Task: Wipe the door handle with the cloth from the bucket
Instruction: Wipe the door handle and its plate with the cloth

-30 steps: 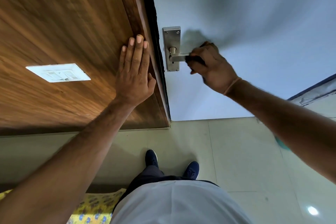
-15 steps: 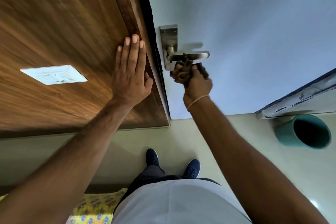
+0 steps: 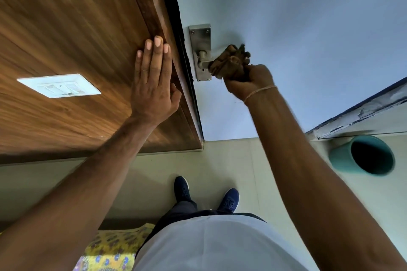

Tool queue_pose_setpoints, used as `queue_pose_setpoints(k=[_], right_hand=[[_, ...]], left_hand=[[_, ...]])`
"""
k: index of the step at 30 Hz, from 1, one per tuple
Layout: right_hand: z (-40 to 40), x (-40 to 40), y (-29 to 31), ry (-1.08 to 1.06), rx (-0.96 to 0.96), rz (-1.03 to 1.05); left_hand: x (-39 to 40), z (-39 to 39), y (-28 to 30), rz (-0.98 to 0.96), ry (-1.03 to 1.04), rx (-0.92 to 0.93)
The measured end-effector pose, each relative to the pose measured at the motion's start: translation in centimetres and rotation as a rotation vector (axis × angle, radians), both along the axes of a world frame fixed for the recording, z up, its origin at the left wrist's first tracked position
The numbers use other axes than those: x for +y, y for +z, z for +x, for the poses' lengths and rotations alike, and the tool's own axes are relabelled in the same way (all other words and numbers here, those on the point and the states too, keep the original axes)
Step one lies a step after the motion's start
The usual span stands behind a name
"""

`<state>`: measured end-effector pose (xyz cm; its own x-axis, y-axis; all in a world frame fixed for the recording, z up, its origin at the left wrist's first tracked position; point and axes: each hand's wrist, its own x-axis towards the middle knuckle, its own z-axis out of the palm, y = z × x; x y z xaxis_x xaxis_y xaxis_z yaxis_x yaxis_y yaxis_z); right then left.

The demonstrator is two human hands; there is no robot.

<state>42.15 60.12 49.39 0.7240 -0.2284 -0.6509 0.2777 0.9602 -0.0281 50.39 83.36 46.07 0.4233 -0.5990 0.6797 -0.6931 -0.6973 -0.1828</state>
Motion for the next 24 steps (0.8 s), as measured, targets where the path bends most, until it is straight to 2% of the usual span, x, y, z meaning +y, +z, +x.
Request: queue_pose_setpoints(k=[2,5,10,15,18,21,24], right_hand=[[-0.8,-1.7,0.4,0.003,0.042,0.010],[-2.5,-3.2,1.3,-0.032,-0.017,0.060],[-4.4,-4.1,2.6,-0.088,-0.019,-0.104],[-5.6,-1.2,2.4,0.111,-0.124,-0.242],[-6.0,0.8,2.4,0.174,-0.173,-0.311],[-6.1,2.1,2.0,0.211,-0.156,-0.495],[-7.2,1.8,1.4,0.187,-0.109,-0.570]], left_hand=[[-0.3,-0.2,0.0,-0.003,0.011,0.003],[-0.4,-0.5,0.1,-0.012,0.020,0.007],[-0.9,-1.7,0.5,-0.046,0.031,0.072],[-2.3,-4.1,1.1,-0.182,-0.024,0.225],[-3.5,-5.4,1.1,-0.200,-0.225,0.298],[-5.0,-6.2,0.8,-0.249,-0.463,0.546],[-7.4,-6.0,0.7,-0.416,-0.462,0.912]])
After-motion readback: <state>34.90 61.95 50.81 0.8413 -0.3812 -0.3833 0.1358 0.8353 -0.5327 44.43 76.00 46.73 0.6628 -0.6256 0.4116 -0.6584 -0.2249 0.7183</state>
